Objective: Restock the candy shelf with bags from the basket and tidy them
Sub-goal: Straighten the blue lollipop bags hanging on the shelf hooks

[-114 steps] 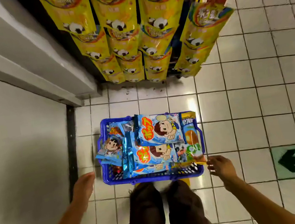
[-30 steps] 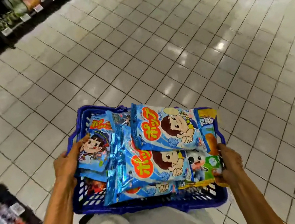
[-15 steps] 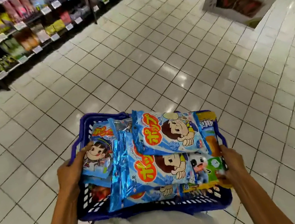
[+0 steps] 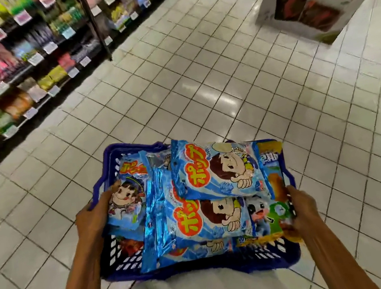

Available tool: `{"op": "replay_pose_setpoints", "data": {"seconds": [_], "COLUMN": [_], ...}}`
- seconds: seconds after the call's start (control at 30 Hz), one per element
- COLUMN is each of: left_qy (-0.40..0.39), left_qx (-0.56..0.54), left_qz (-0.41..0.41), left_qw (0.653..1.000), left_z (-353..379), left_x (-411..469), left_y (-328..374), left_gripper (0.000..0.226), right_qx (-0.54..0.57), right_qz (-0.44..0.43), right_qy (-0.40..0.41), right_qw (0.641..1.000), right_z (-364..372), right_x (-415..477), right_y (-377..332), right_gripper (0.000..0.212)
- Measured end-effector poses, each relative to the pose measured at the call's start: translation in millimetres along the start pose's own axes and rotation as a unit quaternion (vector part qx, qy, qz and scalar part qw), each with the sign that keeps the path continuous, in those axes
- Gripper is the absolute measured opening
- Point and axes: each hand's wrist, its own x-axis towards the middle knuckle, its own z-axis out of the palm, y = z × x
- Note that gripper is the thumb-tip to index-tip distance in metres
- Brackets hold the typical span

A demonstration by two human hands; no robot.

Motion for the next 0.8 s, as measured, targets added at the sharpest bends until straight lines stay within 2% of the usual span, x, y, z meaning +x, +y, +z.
{"op": "replay_pose_setpoints", "data": {"seconds": [0.13, 0.37, 0.57, 0.7, 0.8], "left_qy": [0.004, 0.022, 0.021, 0.008, 0.003], "left_qx": [0.014, 0.003, 0.0, -0.001, -0.002], "left_qz": [0.007, -0.008, -0.003, -0.021, -0.012], "left_qw": [1.0, 1.0, 1.0, 1.0, 1.0], "left_z": [61.7, 150.1, 222.5, 275.7, 319.9], "left_x": [57.8, 138.4, 216.3, 284.5, 334.7], "left_y": [69.1, 180.2, 264.9, 329.0, 391.4], "left_gripper": [0.046, 0.053, 0.044, 0.052, 0.047], "right_qx": [-0.004, -0.023, -0.05, -0.053, -0.046], "right_qz": [0.016, 0.01, 0.013, 0.003, 0.01], "right_qy": [-0.013, -0.015, -0.024, -0.014, -0.005], "right_qw": [1.0, 1.0, 0.998, 0.998, 0.999], "right_z": [60.2, 157.5, 244.3, 312.5, 358.1], "right_x": [53.8, 119.8, 177.4, 217.0, 242.9], "right_y": [-79.6, -233.4, -334.3, -409.1, -468.9], "right_gripper": [0.022, 0.019, 0.016, 0.018, 0.015]}}
